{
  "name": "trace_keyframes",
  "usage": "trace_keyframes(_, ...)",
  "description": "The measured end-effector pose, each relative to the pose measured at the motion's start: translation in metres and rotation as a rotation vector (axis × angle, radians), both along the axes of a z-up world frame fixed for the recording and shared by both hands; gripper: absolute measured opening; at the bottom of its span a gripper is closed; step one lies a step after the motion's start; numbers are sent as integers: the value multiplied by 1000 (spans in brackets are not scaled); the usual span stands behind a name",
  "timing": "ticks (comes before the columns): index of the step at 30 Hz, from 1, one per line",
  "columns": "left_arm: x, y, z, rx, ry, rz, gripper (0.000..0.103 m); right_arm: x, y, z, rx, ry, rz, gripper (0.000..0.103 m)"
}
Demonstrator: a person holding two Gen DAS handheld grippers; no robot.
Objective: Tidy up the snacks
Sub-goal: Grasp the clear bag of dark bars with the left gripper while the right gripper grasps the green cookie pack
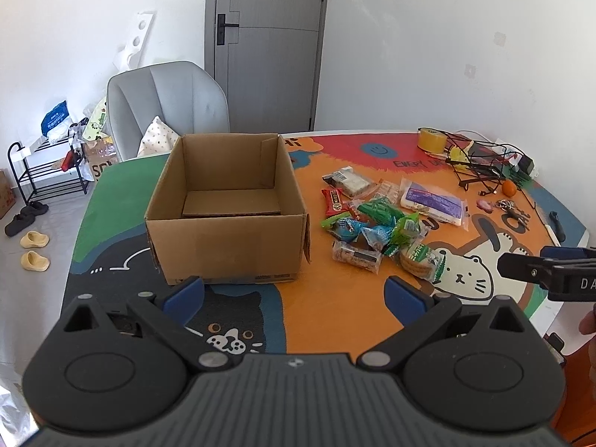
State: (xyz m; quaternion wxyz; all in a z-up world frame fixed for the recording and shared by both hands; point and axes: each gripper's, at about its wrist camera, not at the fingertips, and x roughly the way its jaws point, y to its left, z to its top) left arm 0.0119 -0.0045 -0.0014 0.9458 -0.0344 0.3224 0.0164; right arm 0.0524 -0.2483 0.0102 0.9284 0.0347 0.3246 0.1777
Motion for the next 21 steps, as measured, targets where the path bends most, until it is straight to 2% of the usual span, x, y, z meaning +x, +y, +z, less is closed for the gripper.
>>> trace_keyframes(9,28,-13,-15,-30,17,6,102,25,0,-19,-6,24,-10,103)
trace_keyframes(15,42,-22,-25,-70,9,13,102,39,-11,-34,49,58,-17,103)
trace_keyframes(21,56,-30,-36,-103,-9,42,100,52,-13,-43,79,52,-5,103)
